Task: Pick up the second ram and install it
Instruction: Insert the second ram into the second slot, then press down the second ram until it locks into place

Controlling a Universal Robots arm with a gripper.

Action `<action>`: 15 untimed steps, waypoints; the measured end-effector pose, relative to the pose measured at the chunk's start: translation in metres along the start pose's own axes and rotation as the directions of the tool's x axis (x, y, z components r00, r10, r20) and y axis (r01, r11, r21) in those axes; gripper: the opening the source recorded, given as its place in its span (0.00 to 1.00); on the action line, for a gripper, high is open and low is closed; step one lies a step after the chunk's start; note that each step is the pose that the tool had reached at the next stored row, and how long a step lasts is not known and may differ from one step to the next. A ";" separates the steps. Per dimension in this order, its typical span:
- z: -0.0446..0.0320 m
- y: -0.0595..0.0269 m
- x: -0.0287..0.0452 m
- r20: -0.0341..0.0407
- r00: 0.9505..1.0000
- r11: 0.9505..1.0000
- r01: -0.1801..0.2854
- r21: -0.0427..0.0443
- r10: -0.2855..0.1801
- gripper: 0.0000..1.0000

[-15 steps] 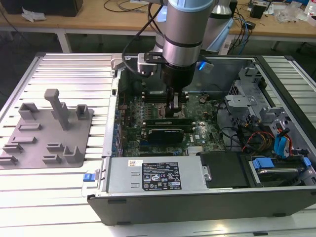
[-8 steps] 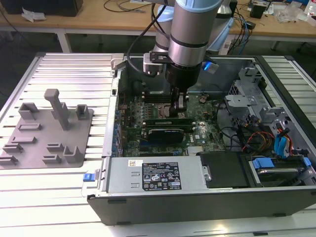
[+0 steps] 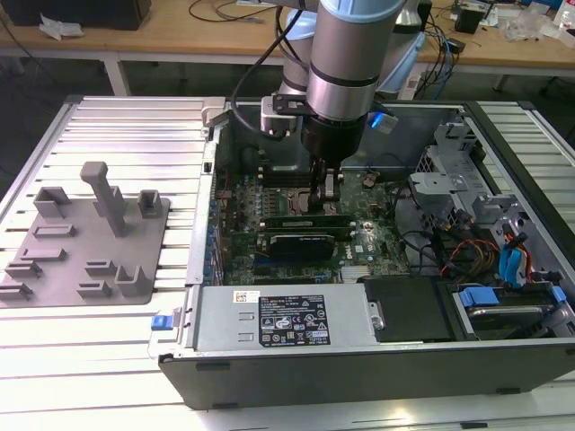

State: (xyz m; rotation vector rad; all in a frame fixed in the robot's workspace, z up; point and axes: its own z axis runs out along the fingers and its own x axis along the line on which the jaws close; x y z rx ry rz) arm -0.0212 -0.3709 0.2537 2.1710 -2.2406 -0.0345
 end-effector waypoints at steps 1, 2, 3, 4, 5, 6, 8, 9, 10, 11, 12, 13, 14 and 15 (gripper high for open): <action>0.0000 0.0000 0.0000 0.000 1.000 1.000 0.000 0.000 0.000 0.08; 0.0000 -0.0001 0.0000 0.000 1.000 1.000 0.000 0.000 0.000 0.08; 0.0000 -0.0001 0.0000 0.000 1.000 1.000 0.000 0.000 0.000 0.08; 0.0000 -0.0001 0.0000 0.000 1.000 1.000 0.000 0.000 0.000 0.08; 0.0000 -0.0001 0.0000 0.000 1.000 1.000 0.000 0.000 0.000 0.08; 0.0000 -0.0001 0.0000 0.000 1.000 1.000 0.000 0.000 0.000 0.08; 0.0000 -0.0002 0.0000 0.000 1.000 1.000 0.000 0.000 0.000 0.08; 0.0000 -0.0002 0.0000 0.000 1.000 1.000 0.000 0.000 0.000 0.08; 0.0000 -0.0002 0.0000 0.000 1.000 1.000 0.000 0.000 0.000 0.08; 0.0000 -0.0003 0.0000 0.000 1.000 1.000 0.000 0.000 0.000 0.08; 0.0000 -0.0003 0.0000 0.000 1.000 1.000 0.000 0.000 0.000 0.08; 0.0000 -0.0003 0.0000 0.000 1.000 1.000 0.000 0.000 0.000 0.08; 0.0000 -0.0003 0.0000 0.000 1.000 1.000 0.000 0.000 0.000 0.08; 0.0000 -0.0014 0.0000 0.000 1.000 1.000 0.000 0.000 0.000 0.08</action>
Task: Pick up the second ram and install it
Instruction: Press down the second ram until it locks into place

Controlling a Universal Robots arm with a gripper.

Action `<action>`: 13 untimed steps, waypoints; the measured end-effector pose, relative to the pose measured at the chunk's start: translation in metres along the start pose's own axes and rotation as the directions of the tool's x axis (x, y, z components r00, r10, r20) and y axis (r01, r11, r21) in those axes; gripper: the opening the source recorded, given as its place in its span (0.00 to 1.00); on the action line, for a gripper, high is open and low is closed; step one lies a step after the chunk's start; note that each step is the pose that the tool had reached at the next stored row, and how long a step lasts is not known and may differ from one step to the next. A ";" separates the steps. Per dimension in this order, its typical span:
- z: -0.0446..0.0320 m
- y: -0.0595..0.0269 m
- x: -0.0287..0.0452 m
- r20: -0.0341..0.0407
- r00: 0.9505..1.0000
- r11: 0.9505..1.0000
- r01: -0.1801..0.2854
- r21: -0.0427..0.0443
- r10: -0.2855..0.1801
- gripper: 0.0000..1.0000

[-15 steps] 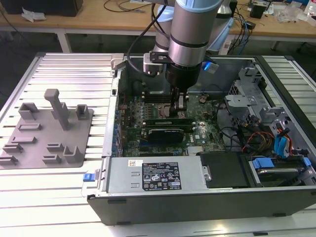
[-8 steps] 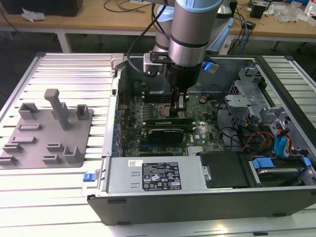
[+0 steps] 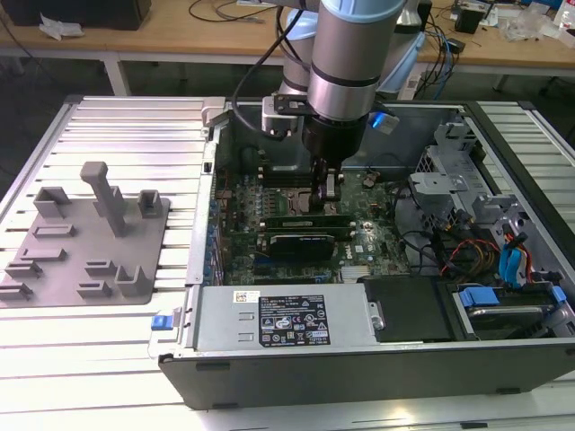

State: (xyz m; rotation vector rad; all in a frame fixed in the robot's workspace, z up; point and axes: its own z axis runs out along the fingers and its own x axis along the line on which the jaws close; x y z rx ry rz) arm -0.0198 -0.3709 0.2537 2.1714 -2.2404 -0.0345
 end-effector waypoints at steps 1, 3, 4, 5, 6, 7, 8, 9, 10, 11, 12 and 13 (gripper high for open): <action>-0.0001 -0.0037 -0.0001 0.000 1.000 1.000 0.000 0.000 0.000 0.08; -0.0003 -0.0114 -0.0004 0.000 1.000 1.000 0.000 0.000 0.000 0.08; -0.0004 -0.0159 -0.0005 0.000 1.000 1.000 0.000 0.000 0.000 0.08; -0.0005 -0.0232 -0.0007 0.000 1.000 1.000 0.000 0.000 0.000 0.08; -0.0003 -0.0288 -0.0009 0.000 1.000 1.000 0.000 -0.001 0.000 0.08; -0.0002 -0.0379 -0.0013 0.000 1.000 1.000 0.000 -0.002 0.000 0.08; -0.0003 -0.0429 -0.0014 0.000 1.000 1.000 0.000 -0.003 0.000 0.08; -0.0004 -0.0448 -0.0015 0.000 1.000 1.000 0.000 -0.003 0.000 0.08; -0.0004 -0.0449 -0.0015 0.000 1.000 1.000 0.000 -0.003 0.000 0.08; -0.0004 -0.0451 -0.0014 0.000 1.000 1.000 0.000 -0.003 0.000 0.08; -0.0001 -0.0451 -0.0014 0.000 1.000 1.000 0.000 -0.003 0.000 0.08; 0.0008 -0.0461 -0.0014 0.000 1.000 1.000 0.000 -0.003 0.000 0.08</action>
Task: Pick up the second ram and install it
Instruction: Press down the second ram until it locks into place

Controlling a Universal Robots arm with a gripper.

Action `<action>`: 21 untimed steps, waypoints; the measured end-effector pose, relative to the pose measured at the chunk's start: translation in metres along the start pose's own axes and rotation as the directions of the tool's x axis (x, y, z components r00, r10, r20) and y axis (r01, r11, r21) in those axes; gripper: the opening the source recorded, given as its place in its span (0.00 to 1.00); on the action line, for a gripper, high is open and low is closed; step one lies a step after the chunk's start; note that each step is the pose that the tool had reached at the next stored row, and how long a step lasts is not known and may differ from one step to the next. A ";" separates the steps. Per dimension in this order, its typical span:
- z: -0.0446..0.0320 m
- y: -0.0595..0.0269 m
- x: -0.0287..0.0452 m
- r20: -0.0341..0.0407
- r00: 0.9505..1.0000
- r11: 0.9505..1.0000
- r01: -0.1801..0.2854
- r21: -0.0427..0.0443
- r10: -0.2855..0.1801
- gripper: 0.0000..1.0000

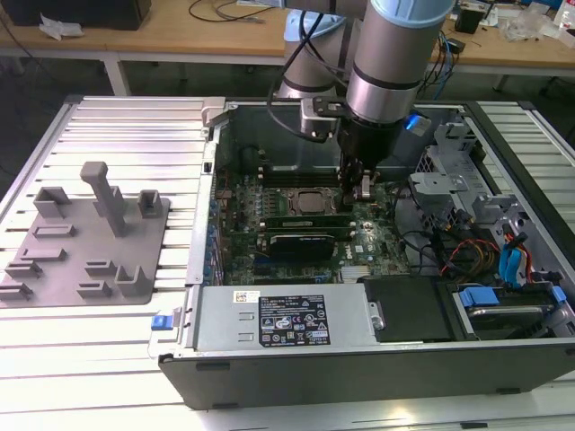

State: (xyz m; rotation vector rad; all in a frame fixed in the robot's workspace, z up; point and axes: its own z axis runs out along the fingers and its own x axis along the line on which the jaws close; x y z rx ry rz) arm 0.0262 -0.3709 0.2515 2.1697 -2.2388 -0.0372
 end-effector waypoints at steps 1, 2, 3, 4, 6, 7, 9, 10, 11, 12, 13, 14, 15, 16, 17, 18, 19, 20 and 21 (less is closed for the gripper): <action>0.0007 -0.0031 -0.0002 0.000 1.000 1.000 0.000 0.000 0.000 0.08; 0.0017 -0.0048 -0.0003 0.000 1.000 1.000 0.000 0.000 0.000 0.08; 0.0040 -0.0051 -0.0007 0.000 1.000 1.000 0.000 0.000 0.000 0.08; 0.0049 -0.0052 -0.0009 0.000 1.000 1.000 0.000 0.000 0.000 0.08; 0.0062 -0.0051 -0.0021 0.000 1.000 1.000 0.000 0.000 0.000 0.08; 0.0067 -0.0051 -0.0031 0.000 1.000 1.000 -0.001 0.000 0.001 0.08; 0.0089 -0.0052 -0.0039 0.000 1.000 1.000 -0.001 0.000 0.001 0.08; 0.0103 -0.0052 -0.0041 0.000 1.000 1.000 -0.001 0.000 0.001 0.08; 0.0108 -0.0052 -0.0042 0.000 1.000 1.000 -0.001 0.000 0.001 0.08; 0.0108 -0.0052 -0.0041 0.000 1.000 1.000 -0.001 0.000 0.001 0.08; 0.0110 -0.0052 -0.0041 0.000 1.000 1.000 -0.001 0.000 0.001 0.08; 0.0117 -0.0053 -0.0042 0.001 1.000 1.000 -0.001 0.000 0.001 0.08; 0.0127 -0.0053 -0.0042 0.000 1.000 1.000 -0.001 0.000 0.001 0.08; 0.0131 -0.0053 -0.0041 0.000 1.000 1.000 -0.001 0.000 0.001 0.08; 0.0132 -0.0053 -0.0041 0.000 1.000 1.000 -0.001 0.000 0.001 0.08; 0.0141 -0.0054 -0.0043 0.001 1.000 1.000 -0.001 0.000 0.001 0.08; 0.0148 -0.0054 -0.0042 0.000 1.000 1.000 -0.001 0.000 0.001 0.08; 0.0148 -0.0054 -0.0042 0.000 1.000 1.000 -0.001 0.000 0.001 0.08; 0.0148 -0.0054 -0.0041 0.000 1.000 1.000 -0.001 0.000 0.001 0.08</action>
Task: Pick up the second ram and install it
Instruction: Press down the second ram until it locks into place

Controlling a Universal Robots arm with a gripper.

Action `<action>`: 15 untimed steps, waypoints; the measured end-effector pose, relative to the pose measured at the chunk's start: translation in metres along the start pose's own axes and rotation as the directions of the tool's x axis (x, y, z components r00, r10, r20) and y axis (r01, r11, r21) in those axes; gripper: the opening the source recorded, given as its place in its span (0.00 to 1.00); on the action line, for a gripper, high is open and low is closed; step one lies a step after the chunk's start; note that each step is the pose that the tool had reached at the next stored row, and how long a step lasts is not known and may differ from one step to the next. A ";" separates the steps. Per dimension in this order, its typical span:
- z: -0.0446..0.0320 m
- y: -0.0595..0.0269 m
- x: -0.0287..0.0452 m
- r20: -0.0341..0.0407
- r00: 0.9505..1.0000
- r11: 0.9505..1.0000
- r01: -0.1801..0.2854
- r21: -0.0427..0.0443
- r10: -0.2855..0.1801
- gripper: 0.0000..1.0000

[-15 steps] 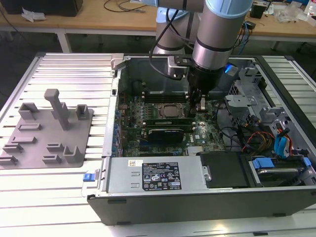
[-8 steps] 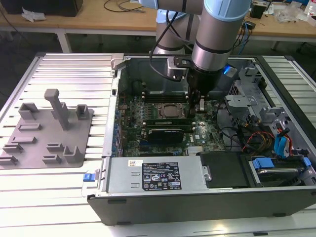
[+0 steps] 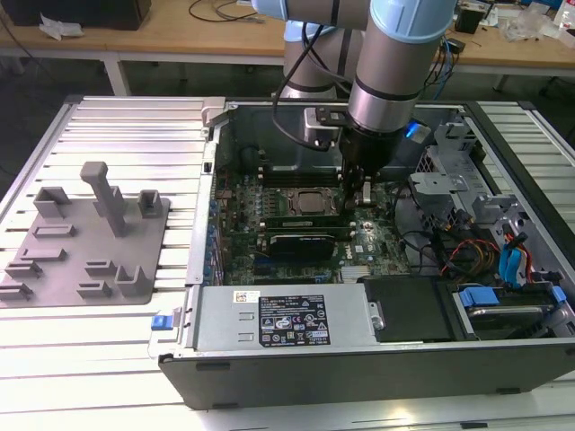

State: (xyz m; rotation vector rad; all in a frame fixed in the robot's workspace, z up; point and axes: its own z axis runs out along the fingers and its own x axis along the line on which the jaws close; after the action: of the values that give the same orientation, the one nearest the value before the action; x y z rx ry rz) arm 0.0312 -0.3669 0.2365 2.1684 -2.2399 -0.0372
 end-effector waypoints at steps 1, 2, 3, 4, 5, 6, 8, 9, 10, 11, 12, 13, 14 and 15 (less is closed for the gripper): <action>0.0001 0.0000 0.0000 0.000 1.000 1.000 0.000 0.000 0.000 0.08; 0.0006 -0.0001 -0.0001 0.000 1.000 1.000 0.000 0.000 0.000 0.08; 0.0010 0.0000 0.0000 -0.001 1.000 1.000 0.000 0.000 0.000 0.08; 0.0010 -0.0001 0.0000 -0.001 1.000 1.000 0.000 0.000 0.000 0.08; 0.0011 -0.0001 0.0000 -0.001 1.000 1.000 0.000 0.000 0.000 0.08; 0.0012 -0.0001 0.0000 -0.001 1.000 1.000 0.000 0.000 0.000 0.08; 0.0016 -0.0001 -0.0001 0.000 1.000 1.000 0.000 0.000 0.000 0.08; 0.0021 -0.0002 -0.0001 0.000 1.000 1.000 0.000 0.000 0.000 0.08; 0.0021 -0.0002 -0.0001 -0.001 1.000 1.000 0.000 0.000 0.000 0.08; 0.0021 -0.0002 0.0000 -0.001 1.000 1.000 0.000 0.000 0.000 0.08; 0.0021 -0.0001 0.0000 -0.001 1.000 1.000 0.000 0.000 0.000 0.08; 0.0032 -0.0002 0.0000 0.000 1.000 1.000 0.000 0.000 0.000 0.08; 0.0032 -0.0002 0.0001 -0.001 1.000 1.000 0.000 0.000 0.000 0.08; 0.0033 -0.0002 0.0001 -0.001 1.000 1.000 0.000 0.000 0.000 0.08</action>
State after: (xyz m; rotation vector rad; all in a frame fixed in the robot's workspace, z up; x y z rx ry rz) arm 0.0313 -0.3670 0.2332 2.1678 -2.2393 -0.0368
